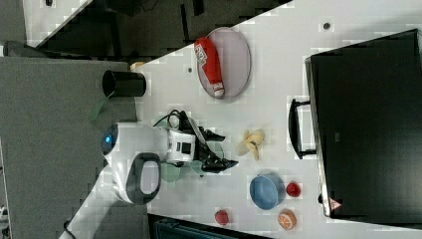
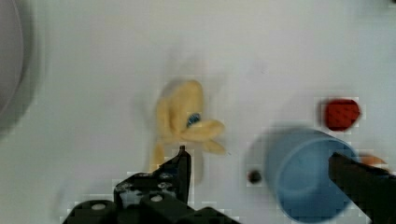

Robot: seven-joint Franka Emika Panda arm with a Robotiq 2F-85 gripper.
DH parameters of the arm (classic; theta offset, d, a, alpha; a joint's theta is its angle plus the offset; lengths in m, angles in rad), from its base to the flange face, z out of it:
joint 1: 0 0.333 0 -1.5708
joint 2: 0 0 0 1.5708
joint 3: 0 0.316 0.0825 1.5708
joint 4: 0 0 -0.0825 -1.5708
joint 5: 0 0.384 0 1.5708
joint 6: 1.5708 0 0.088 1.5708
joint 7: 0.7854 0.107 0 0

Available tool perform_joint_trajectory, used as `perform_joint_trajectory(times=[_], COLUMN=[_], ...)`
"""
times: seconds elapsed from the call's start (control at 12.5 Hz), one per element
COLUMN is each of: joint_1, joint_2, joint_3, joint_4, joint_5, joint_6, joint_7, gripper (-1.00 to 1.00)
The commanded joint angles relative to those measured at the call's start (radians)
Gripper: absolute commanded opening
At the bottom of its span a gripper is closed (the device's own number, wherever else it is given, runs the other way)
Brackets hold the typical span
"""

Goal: Pick banana from table and place on oven.

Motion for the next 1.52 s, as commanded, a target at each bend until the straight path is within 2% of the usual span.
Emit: perform_joint_trajectory(times=[0.08,0.4,0.96,1.04,1.36,1.52], joint_1=[0.018,0.02,0.025,0.026,0.027,0.028], joint_2=[0.002,0.141,0.299,0.31,0.316,0.316], joint_3=[0.009,0.023,0.049,0.05,0.051,0.052], joint_4=[-0.014,-0.039,-0.044,-0.045,-0.045,-0.045], joint_5=[-0.001,0.003,0.01,0.01,0.01,0.01], joint_6=[0.118,0.298,0.416,0.435,0.456,0.462], joint_7=[0.019,0.021,0.037,0.037,0.037,0.037], gripper=[1.0,1.0,1.0,0.92,-0.07,-0.49])
